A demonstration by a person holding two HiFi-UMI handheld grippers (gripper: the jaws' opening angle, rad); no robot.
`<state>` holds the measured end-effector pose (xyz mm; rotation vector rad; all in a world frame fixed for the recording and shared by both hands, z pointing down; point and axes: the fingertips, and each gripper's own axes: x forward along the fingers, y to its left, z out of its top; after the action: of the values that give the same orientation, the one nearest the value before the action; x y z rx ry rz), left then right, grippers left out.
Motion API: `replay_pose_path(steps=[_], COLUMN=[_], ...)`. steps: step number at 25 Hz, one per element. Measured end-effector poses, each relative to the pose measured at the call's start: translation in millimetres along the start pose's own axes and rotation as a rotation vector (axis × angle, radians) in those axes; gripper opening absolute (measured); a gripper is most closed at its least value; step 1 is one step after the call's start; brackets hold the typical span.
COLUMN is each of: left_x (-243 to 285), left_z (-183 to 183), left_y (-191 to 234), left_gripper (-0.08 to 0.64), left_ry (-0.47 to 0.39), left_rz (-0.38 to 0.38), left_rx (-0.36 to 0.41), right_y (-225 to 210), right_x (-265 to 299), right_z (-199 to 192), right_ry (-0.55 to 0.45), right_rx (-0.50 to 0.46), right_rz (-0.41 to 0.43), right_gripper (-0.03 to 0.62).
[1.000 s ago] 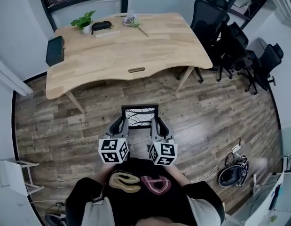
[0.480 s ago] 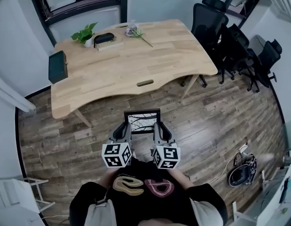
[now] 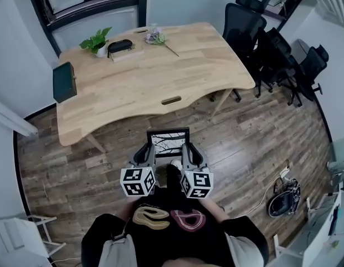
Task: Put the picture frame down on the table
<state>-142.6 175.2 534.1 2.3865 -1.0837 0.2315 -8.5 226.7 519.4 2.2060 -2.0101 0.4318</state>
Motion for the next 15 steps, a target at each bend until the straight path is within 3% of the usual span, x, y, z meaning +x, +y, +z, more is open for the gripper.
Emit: replay_pose_path(steps=[15], left_x=[66], left_z=[28], left_y=[27], left_gripper=[0.081], left_ry=[-0.011], left_rz=[0.120], left_rx=[-0.030], right_y=[-20], right_x=[92], right_z=[17], right_ry=[0.030], right_rx=[-0.004], right_rz=[0.114], right_gripper=[0.077])
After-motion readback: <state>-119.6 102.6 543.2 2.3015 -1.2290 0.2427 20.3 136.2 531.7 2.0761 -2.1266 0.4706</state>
